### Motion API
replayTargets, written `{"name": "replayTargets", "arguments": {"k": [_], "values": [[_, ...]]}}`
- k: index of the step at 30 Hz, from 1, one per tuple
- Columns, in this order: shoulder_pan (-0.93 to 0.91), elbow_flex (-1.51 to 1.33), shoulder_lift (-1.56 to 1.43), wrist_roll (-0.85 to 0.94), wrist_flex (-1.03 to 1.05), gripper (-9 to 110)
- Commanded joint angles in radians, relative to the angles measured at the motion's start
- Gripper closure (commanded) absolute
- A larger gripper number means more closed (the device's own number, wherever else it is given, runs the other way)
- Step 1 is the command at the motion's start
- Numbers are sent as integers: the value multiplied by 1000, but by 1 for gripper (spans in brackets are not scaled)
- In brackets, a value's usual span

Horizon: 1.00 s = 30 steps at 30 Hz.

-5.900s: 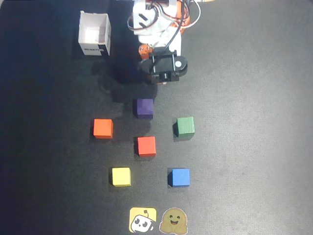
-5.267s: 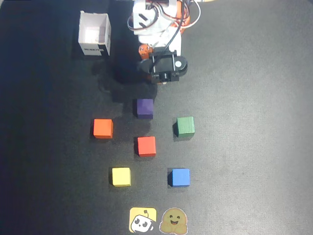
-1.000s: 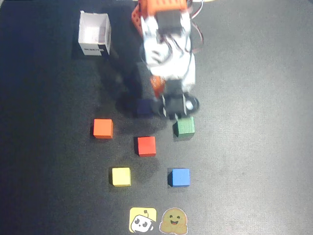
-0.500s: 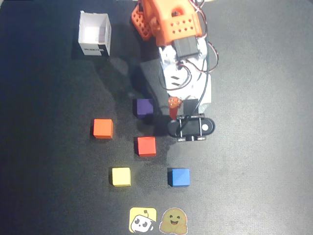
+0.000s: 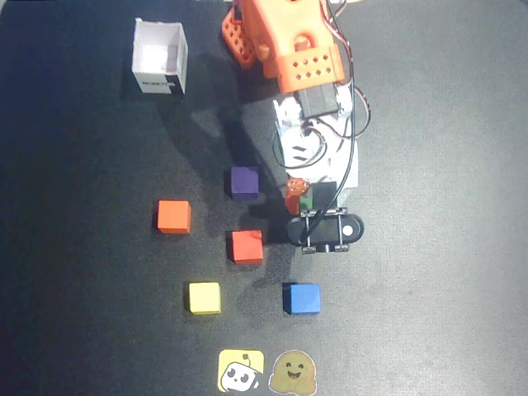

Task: Put the green cube on top of the orange cube.

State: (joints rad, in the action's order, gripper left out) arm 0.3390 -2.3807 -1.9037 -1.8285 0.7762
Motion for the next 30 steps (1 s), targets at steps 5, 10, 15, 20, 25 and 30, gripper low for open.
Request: {"name": "replayTargets", "arguments": {"k": [5,10,15,20,25,30], "values": [[9,-2,46,-8,-77,83],[9,-51,52,-12,-132,83],[8,-69,51,-14,-135,87],[3,-104,48,-14,-167,94],[0,-120,46,-12,-183,96],[-11,-98,5,0,-118,96]]}}
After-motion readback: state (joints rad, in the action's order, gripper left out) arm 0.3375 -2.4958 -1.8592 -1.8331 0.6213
